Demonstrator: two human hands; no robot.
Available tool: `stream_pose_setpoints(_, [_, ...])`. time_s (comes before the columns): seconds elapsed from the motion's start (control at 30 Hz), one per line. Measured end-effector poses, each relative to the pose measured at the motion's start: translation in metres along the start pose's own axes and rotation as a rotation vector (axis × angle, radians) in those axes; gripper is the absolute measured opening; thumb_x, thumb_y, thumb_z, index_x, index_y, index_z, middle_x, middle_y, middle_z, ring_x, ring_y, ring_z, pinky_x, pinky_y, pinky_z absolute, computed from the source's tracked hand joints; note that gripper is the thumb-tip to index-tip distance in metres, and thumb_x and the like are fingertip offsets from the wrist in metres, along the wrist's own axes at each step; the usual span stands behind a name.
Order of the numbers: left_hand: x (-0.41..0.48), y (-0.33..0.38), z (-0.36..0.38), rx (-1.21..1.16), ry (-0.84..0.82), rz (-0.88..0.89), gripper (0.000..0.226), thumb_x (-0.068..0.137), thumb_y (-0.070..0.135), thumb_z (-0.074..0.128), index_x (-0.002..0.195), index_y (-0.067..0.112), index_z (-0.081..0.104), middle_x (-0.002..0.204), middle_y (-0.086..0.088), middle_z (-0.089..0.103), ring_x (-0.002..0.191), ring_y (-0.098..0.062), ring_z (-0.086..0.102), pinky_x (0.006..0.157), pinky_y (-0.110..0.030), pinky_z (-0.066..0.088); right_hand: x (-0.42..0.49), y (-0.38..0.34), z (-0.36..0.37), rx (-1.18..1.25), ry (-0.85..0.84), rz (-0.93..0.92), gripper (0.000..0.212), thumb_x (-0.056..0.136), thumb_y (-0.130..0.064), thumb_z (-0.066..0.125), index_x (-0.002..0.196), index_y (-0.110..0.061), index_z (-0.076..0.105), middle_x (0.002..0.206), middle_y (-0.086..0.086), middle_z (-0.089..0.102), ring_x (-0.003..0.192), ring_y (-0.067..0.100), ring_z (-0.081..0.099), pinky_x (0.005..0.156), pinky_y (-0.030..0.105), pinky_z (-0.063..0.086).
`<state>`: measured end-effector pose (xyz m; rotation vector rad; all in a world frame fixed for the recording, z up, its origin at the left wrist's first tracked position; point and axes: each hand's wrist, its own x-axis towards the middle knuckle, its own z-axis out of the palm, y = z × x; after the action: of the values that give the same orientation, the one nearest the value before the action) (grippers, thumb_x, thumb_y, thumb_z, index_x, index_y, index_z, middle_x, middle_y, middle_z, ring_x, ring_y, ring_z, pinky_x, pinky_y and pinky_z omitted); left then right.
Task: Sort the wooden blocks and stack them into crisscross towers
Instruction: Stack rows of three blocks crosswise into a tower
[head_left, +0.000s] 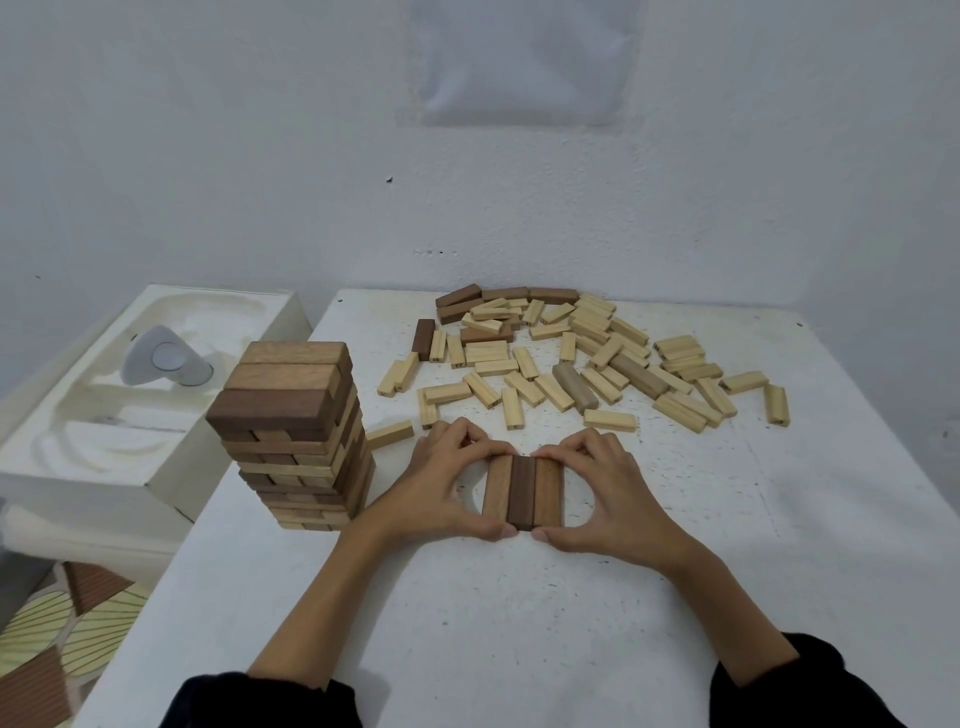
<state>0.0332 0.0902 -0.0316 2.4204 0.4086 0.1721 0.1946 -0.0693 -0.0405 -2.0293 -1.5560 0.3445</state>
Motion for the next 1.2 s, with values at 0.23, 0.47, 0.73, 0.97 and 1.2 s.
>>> stream_pose_setpoints(0.23, [-0.001,0.0,0.001,-0.019,0.021,-0.007,0.074,0.053,0.067,0.071,0.119,0.04,0.051,0.114,0.023,0.038,0.113,0.003,0.028,0.091,-0.011,0.024,-0.001,0.0,-0.004,0.005,-0.024,0.056,0.106,0.043,-0.084,0.051,0.138,-0.04,0.032,0.116,-0.022,0.037,0.113,-0.001,0.028,0.093,0.023,0.018])
stream_pose_setpoints(0.47, [-0.002,-0.002,0.001,-0.042,0.03,0.011,0.07,0.055,0.063,0.075,0.118,0.042,0.052,0.113,0.025,0.042,0.112,-0.004,0.035,0.095,-0.02,0.029,0.0,-0.001,0.001,-0.012,0.004,-0.001,0.085,0.052,-0.079,0.052,0.126,-0.037,0.049,0.113,-0.019,0.041,0.107,0.001,0.033,0.091,0.025,0.022])
stream_pose_setpoints(0.73, [-0.002,0.002,0.0,-0.109,0.032,0.008,0.071,0.054,0.057,0.077,0.119,0.042,0.054,0.112,0.015,0.048,0.111,-0.004,0.041,0.093,-0.021,0.036,0.0,-0.004,0.005,0.006,0.034,-0.02,0.081,0.056,-0.073,0.056,0.126,-0.033,0.049,0.11,-0.013,0.044,0.104,0.002,0.038,0.091,0.025,0.025])
stream_pose_setpoints(0.97, [-0.001,0.024,-0.017,-0.122,0.065,0.083,0.067,0.053,0.057,0.075,0.115,0.044,0.052,0.111,0.007,0.051,0.104,0.003,0.045,0.083,-0.005,0.034,-0.003,-0.017,-0.021,0.064,0.082,-0.044,0.078,0.054,-0.067,0.062,0.124,-0.034,0.05,0.113,-0.015,0.043,0.108,0.002,0.04,0.094,0.03,0.031])
stream_pose_setpoints(1.2, [0.004,0.071,-0.057,-0.002,0.133,0.232,0.072,0.058,0.058,0.072,0.122,0.029,0.057,0.114,0.009,0.05,0.109,-0.005,0.047,0.088,-0.008,0.036,-0.007,-0.045,-0.079,-0.003,0.217,-0.128,0.081,0.054,-0.071,0.06,0.123,-0.03,0.055,0.107,-0.014,0.046,0.101,0.003,0.041,0.093,0.035,0.033])
